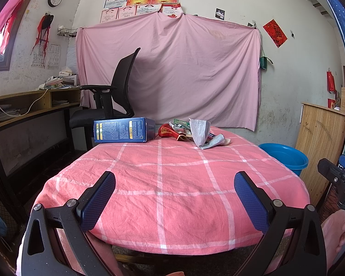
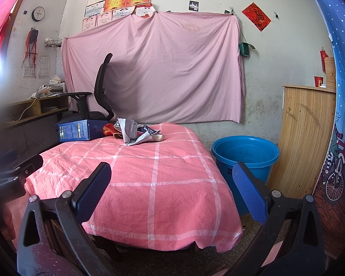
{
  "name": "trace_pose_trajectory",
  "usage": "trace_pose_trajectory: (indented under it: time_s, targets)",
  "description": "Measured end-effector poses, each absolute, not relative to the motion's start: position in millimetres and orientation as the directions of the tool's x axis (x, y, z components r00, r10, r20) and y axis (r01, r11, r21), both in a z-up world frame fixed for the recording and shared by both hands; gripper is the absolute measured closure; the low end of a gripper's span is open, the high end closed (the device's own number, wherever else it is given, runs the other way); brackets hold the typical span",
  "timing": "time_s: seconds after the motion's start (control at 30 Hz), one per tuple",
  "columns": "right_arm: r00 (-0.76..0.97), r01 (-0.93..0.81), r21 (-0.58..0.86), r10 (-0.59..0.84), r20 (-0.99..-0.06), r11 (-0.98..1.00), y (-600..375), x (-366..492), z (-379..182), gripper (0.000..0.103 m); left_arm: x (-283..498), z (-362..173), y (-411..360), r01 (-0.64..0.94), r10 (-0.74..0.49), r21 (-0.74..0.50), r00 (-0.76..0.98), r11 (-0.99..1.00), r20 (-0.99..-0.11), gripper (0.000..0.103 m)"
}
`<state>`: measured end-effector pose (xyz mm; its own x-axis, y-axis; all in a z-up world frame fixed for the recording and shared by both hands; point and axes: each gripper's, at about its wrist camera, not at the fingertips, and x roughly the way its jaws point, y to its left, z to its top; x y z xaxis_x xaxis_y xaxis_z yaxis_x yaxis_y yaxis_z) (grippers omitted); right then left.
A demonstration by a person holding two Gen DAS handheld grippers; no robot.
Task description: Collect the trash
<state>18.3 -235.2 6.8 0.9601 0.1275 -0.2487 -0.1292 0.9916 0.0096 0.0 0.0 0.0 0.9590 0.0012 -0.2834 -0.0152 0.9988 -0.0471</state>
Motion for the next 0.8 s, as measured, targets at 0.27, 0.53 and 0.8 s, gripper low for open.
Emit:
trace_pose_trajectory:
  time_s: [0.27, 0.53, 0.8]
  targets:
    - [0.961, -0.129, 0.013, 0.129, -0.244, 0.992, -234.5, 17.8, 6.4, 0.000, -0.1, 0.1, 0.0, -0.016, 0.002, -0.047, 0.959, 0.999, -0.282, 0.002]
    - [0.963, -0.140, 0.022, 0.141, -0.231, 0.990, -235.7, 24.6, 14.7, 0.000, 7.7, 8.2, 1.4, -0.036, 0.023, -0.045, 0.966, 0.998, -0.259, 0.002]
    - [0.965, -0.164, 0.025, 0.166, -0.205, 0.986, -229.1, 50.1, 28.2, 0.000, 38.0, 28.9, 7.4, -0.051, 0.037, -0.055, 0.970, 0.997, -0.239, 0.002]
